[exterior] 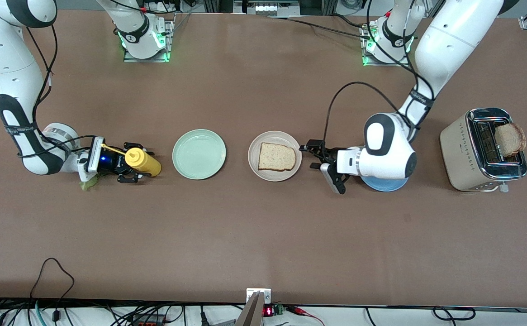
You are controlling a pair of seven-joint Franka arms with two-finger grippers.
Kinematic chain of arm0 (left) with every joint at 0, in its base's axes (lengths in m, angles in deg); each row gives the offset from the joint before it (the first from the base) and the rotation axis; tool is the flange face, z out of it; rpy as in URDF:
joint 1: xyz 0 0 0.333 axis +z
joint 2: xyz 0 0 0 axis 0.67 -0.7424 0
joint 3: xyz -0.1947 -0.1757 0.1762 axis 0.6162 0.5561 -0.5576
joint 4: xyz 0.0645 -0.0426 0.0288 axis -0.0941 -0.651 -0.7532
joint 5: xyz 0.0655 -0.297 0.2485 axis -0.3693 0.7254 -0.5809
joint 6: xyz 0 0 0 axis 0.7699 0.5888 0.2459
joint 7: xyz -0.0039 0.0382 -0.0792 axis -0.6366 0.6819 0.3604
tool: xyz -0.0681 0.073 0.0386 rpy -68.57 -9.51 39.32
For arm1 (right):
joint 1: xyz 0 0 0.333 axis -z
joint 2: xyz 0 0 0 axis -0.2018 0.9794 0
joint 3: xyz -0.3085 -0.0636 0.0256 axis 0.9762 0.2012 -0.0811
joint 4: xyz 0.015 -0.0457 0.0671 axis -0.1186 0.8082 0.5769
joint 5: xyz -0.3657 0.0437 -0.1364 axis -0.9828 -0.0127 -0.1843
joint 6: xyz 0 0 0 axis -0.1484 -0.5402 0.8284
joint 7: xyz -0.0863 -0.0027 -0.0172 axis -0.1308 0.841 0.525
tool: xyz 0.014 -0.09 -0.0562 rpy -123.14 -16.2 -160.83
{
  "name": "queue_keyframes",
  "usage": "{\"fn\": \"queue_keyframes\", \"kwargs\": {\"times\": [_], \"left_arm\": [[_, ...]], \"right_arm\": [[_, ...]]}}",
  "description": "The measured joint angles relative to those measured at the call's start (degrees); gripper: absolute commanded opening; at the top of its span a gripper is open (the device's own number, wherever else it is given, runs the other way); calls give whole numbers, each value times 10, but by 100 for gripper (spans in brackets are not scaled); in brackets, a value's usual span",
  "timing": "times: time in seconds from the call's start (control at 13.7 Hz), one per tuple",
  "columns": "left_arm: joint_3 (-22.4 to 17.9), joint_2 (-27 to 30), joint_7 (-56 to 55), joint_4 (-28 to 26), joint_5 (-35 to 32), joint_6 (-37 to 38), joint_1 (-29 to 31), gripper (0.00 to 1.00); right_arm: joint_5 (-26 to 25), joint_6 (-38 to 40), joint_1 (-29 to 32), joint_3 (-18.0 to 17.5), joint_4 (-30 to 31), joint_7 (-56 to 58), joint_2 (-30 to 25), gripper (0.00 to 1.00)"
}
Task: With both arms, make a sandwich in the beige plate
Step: 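Lift the yellow bottle with the right gripper while the left gripper withdraws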
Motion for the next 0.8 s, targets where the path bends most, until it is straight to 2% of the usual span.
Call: {"fn": "queue_keyframes", "kwargs": {"times": [0.29,0.58,0.8], "left_arm": [[-30,54,-55,11,-119,79,2,100],[-34,98,-180,58,-259,177,4,100],[-35,110,-253,134,-344,282,6,100]], "right_arm": [[1,-16,-25,0,-25,-21,-18,29],[-4,-104,-85,-1,-38,-130,-105,29],[-66,-210,-155,-2,-61,-247,-156,29]]}}
